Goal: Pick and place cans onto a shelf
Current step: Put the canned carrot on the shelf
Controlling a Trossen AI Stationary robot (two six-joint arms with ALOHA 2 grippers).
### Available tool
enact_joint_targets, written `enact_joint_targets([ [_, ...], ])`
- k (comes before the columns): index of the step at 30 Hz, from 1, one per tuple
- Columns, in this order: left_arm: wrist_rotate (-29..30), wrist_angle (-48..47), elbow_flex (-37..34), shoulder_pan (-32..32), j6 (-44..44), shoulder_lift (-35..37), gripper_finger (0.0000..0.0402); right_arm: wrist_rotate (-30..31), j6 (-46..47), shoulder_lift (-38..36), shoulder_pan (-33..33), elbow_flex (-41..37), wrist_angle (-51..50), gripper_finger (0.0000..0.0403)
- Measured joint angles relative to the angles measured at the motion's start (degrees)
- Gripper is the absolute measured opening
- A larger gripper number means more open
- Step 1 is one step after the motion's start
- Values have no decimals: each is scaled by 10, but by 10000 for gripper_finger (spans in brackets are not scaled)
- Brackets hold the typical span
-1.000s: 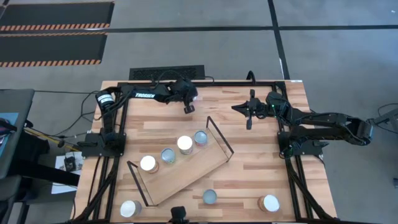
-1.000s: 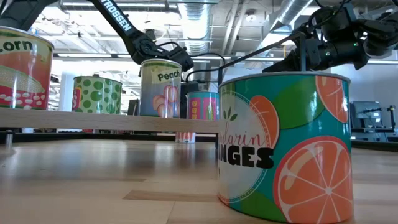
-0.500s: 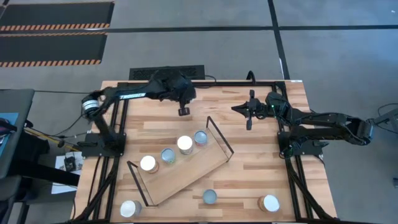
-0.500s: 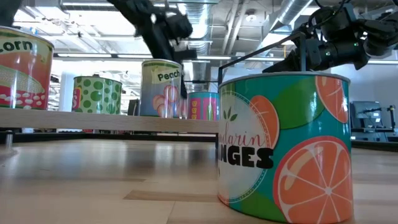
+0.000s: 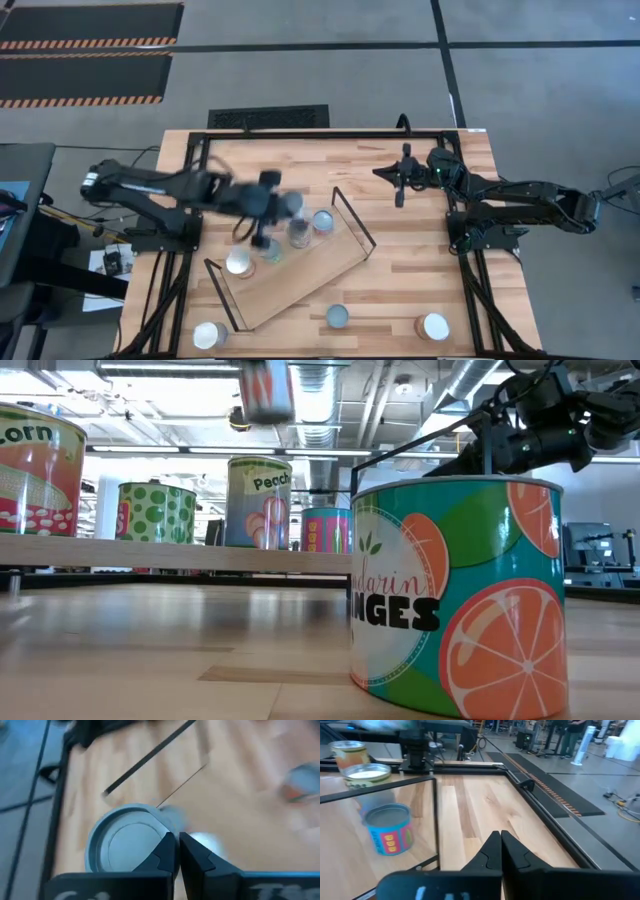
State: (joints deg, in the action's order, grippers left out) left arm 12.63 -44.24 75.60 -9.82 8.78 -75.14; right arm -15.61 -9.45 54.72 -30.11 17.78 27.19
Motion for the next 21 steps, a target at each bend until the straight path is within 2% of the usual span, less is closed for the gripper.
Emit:
enact_joint_targets([
  [5,38,9,0,-129,-84,-15,0,5,0,0,0,0,0,7],
  [9,52,15,0,-187,-127,-70,0,5,1,0,1,0,-1,7],
  [15,58,23,-1,-219,-167,-167,0,5,4,0,1,0,-1,7],
  [21,53,20,-1,-223,-189,-213,0,5,2,0,1,0,-1,7],
])
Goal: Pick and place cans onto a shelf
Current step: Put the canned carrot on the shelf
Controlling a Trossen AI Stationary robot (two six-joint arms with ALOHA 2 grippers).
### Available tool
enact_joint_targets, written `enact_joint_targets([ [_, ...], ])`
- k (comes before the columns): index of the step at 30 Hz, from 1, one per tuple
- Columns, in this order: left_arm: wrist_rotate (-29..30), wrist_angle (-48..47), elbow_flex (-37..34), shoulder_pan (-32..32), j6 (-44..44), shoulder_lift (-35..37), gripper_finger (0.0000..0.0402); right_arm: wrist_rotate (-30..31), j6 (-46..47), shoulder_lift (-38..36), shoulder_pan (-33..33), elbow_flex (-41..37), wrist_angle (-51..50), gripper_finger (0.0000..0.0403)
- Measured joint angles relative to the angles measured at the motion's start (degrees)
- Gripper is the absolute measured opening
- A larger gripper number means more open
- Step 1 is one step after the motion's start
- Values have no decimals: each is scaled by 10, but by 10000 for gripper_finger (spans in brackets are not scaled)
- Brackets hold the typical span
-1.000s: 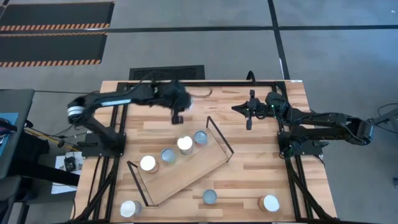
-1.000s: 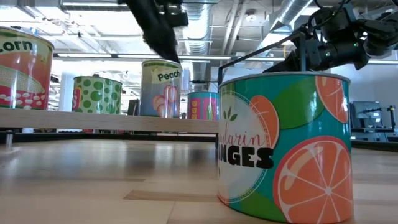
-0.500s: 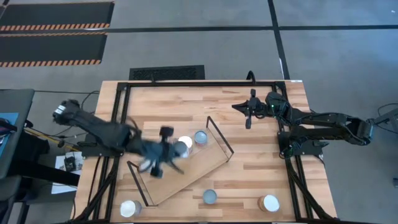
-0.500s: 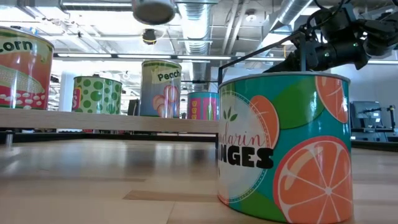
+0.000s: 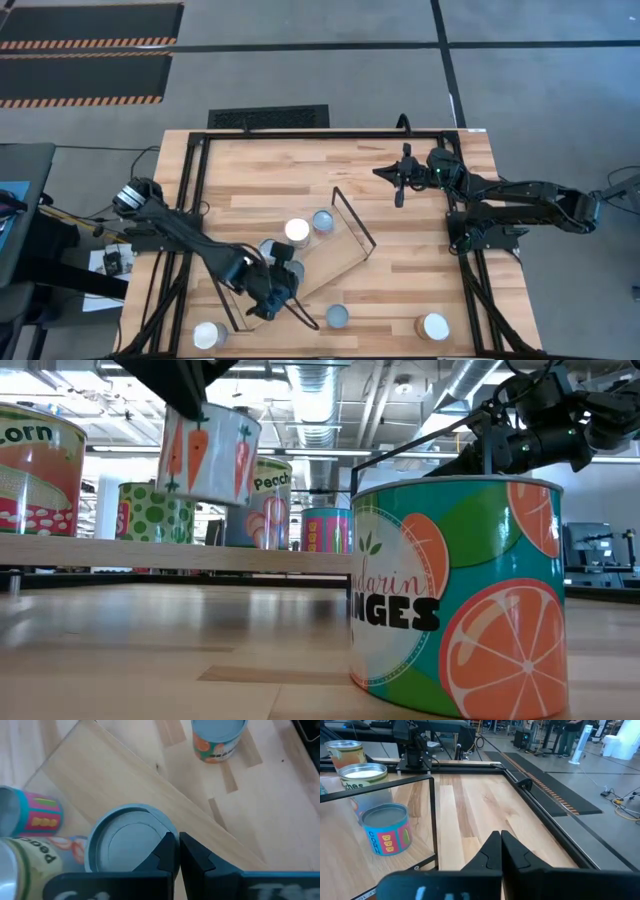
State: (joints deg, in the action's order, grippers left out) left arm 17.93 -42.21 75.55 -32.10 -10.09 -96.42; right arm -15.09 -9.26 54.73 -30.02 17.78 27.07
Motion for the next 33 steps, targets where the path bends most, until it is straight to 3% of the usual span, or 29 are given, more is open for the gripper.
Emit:
enact_joint_targets([
  [18,-40,32,-45,7,-64,-8,2,0,2,0,0,0,0,7],
  [28,-53,25,-44,7,-78,-8,67,0,2,0,0,0,0,7],
  [33,-59,-21,-8,6,-77,-8,91,0,2,0,0,0,0,7],
])
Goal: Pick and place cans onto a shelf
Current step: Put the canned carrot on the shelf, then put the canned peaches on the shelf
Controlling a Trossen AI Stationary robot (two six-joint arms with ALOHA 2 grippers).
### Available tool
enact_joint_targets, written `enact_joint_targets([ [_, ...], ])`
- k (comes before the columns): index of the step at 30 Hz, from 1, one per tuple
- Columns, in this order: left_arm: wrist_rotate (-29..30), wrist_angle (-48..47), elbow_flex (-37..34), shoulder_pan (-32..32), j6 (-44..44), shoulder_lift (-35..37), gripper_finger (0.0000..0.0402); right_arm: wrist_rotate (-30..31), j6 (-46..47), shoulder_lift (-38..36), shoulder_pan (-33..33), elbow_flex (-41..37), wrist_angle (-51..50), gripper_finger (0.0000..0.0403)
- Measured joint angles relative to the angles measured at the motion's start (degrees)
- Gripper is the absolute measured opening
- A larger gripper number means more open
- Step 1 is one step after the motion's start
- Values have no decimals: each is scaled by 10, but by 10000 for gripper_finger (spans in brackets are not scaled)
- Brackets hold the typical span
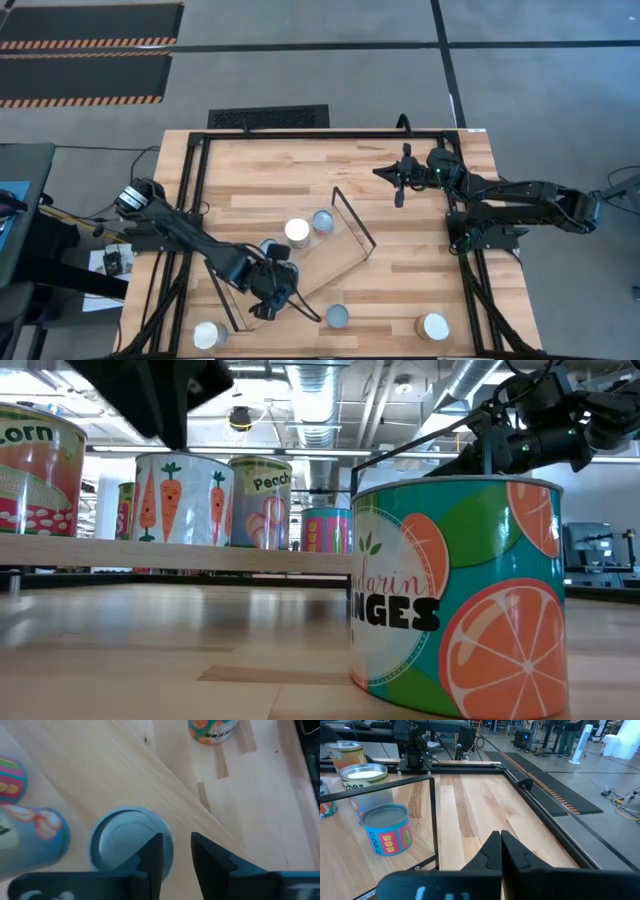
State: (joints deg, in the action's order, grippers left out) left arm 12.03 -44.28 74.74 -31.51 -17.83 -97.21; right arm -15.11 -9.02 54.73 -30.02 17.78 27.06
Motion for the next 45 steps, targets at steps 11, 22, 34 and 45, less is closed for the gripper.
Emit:
enact_joint_targets([
  [11,-42,-185,121,-28,-62,0,81,0,0,0,0,0,0,7],
  [22,-64,-347,242,-158,-282,-1,3,0,0,0,0,0,0,7],
  [34,-54,-385,254,-321,-573,-8,0,0,-7,0,-1,0,0,7],
  [45,-53,-361,254,-343,-544,-118,0,2,-20,0,-15,0,20,7],
])
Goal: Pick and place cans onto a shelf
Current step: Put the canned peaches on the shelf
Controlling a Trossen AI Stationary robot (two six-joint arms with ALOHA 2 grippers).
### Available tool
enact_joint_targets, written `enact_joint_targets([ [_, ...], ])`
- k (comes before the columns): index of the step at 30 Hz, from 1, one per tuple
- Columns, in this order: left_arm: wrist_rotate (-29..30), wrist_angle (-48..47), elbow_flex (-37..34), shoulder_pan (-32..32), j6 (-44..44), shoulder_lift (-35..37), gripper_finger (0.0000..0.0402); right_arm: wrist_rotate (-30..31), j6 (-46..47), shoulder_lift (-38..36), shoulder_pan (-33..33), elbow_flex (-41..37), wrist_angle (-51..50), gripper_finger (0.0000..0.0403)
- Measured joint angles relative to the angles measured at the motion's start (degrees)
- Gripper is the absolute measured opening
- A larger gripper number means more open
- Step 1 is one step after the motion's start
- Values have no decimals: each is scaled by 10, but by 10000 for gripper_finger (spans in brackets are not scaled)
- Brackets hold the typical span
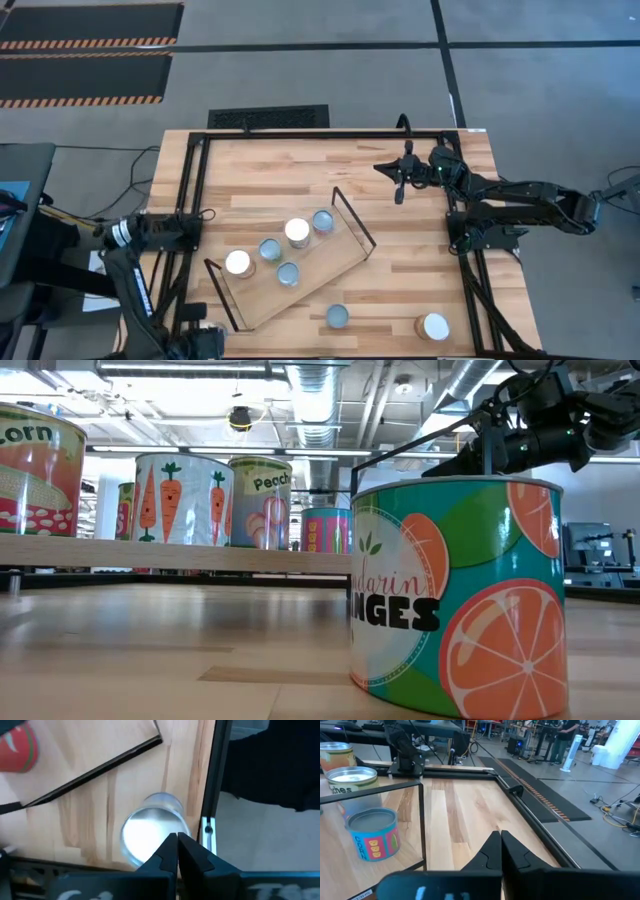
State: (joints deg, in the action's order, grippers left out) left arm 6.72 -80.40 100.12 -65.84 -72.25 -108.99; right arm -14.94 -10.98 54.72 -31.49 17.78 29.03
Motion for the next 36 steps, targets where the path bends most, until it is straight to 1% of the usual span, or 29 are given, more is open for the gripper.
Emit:
enact_joint_targets([
  [2,-4,7,0,0,-1,-9,3,0,0,0,-2,0,0,7],
  [5,-13,21,0,0,-2,-17,21,0,-2,0,-2,0,0,7],
  [10,-17,37,-3,3,-15,-18,77,0,-5,0,-2,0,1,7],
  [15,-43,70,-41,2,-46,-18,126,0,-11,0,-2,0,2,7],
  [19,-46,82,-62,2,-56,-18,141,0,-11,0,-2,0,2,7],
  [22,-46,76,-66,3,-69,-18,139,0,-11,0,-2,0,2,7],
  [24,-43,75,-66,2,-77,-18,130,0,-11,0,-2,0,2,7],
  [31,-46,71,-65,1,-77,-31,73,0,-13,0,-2,0,2,7],
  [36,-61,72,-61,1,-52,-43,46,0,-15,0,-2,0,2,7],
])
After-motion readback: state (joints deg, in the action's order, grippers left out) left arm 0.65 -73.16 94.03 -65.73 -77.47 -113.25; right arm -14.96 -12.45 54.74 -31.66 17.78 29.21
